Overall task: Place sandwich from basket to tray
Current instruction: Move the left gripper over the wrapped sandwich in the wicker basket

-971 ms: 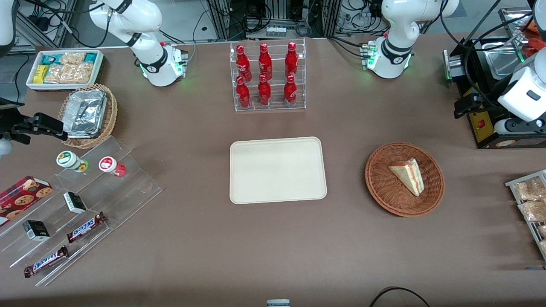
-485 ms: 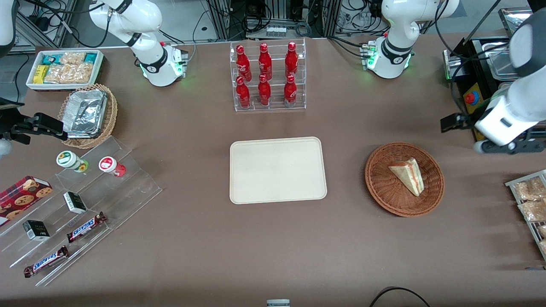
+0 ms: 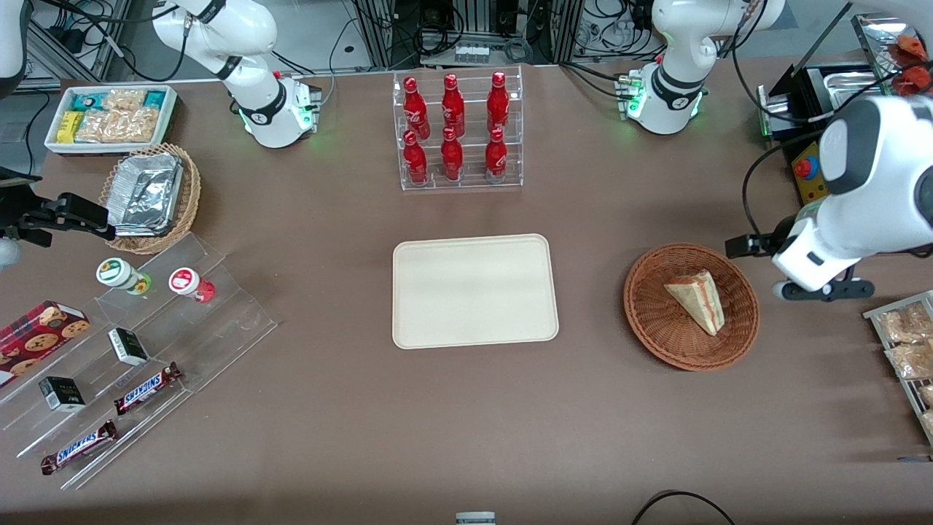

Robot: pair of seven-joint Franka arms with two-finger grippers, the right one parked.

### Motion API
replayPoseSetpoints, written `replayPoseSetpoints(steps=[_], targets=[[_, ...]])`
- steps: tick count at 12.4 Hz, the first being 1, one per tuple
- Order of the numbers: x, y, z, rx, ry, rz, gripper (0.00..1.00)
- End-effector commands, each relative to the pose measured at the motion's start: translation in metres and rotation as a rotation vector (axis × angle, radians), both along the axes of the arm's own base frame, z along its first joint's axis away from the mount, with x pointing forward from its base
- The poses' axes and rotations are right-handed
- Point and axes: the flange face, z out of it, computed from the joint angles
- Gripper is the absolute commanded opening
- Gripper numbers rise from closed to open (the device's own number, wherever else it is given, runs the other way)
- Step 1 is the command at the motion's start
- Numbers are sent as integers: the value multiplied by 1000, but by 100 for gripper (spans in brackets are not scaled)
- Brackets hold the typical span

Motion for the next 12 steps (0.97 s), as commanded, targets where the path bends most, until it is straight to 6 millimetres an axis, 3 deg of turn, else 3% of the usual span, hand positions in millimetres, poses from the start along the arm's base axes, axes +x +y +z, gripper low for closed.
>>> replayPoseSetpoints(steps=[1, 5, 12], targets=[[11, -1, -26, 14, -9, 24, 100], [10, -2, -64, 21, -61, 77, 100], [-4, -8, -108, 93, -62, 417, 100]])
